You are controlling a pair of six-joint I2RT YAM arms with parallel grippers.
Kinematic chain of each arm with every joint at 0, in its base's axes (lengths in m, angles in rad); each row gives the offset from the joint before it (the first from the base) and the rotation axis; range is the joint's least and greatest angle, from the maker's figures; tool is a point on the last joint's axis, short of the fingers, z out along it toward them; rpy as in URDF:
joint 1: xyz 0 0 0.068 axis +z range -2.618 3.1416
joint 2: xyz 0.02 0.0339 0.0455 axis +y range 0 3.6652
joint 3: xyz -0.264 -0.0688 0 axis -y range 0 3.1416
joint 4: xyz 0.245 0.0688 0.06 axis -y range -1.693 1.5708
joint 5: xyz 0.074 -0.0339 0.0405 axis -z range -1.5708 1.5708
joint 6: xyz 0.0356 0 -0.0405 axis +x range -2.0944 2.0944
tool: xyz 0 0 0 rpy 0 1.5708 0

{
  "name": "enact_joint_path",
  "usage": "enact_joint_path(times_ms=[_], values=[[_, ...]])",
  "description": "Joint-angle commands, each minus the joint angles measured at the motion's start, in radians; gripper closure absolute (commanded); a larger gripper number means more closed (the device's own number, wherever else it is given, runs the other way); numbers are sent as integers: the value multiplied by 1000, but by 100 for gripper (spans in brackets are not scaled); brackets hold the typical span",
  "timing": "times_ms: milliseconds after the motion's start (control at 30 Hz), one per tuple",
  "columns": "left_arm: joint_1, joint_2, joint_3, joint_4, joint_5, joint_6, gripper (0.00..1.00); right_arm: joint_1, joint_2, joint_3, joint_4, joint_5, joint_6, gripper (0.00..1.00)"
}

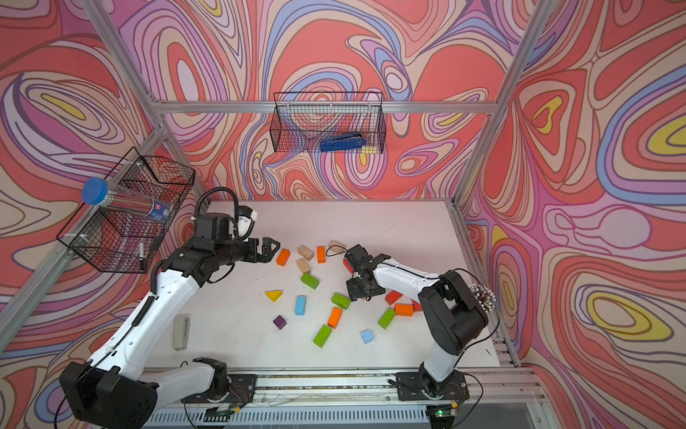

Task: Assemble a heart with building blocks
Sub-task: Move the building block to the center of the board.

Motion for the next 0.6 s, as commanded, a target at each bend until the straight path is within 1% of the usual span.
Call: enact_joint_path(times_ms=[0,133,400,467,567], values=[[-1,3,-7,-2,11,3,0,6,31,34,18,31,9,29],[-1,4,-5,-3,13,1,0,6,52,45,26,19,8,39],[-1,4,-5,-5,10,3,0,6,52,27,52,16,60,65],[-1,3,-6,-5,11,3,0,6,50,6,53,24,87,69],[-1,3,-6,-5,13,1,0,5,48,1,16,70,140,72]])
